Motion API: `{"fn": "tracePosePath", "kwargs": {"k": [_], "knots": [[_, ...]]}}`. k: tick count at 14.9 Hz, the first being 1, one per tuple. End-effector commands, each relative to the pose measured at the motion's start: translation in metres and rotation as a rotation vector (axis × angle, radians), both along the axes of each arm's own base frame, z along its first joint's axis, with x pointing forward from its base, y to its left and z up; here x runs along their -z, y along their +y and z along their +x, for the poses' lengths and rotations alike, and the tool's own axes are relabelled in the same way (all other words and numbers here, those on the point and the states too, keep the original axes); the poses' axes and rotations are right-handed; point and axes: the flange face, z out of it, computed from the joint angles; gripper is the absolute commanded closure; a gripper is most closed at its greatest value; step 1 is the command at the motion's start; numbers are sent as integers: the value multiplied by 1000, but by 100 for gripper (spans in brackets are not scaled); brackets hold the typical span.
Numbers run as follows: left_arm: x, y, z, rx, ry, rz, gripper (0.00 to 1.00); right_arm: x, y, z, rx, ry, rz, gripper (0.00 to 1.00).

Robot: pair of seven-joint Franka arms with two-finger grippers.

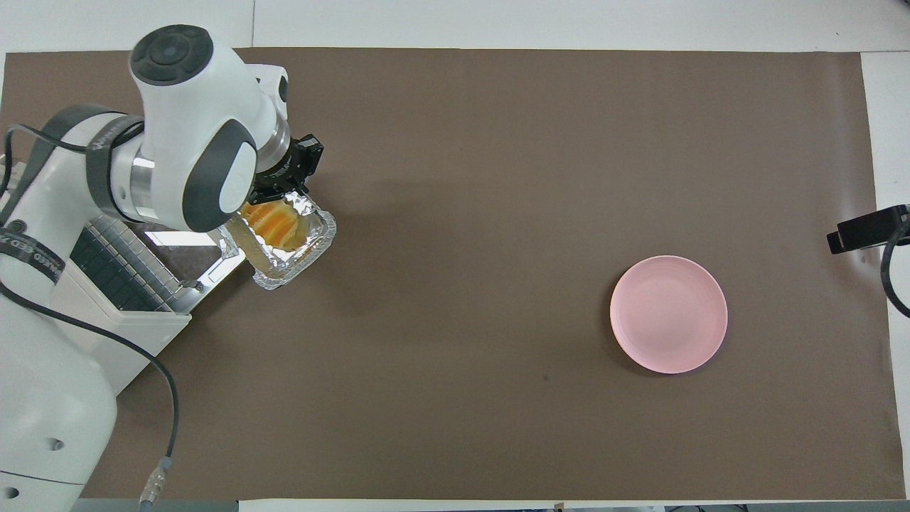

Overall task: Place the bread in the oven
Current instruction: 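Lift the foil tray with the left gripper toward the open oven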

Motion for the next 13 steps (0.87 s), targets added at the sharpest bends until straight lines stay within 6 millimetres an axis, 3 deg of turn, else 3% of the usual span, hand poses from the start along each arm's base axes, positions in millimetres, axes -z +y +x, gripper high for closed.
{"fn": "tracePosePath", "kwargs": {"k": [1, 6, 8, 13], "knots": [[8, 44, 5, -54, 21, 20, 100, 1, -1, -3, -9, 12, -13, 0], [19, 151, 12, -49, 41, 73, 100, 1, -1, -3, -9, 12, -13, 0], [19, 171, 13, -7, 43, 68, 100, 1, 0, -3, -11, 12, -13, 0], [14, 195, 17, 34, 28, 146, 100, 1, -1, -3, -9, 12, -13, 0]]}}
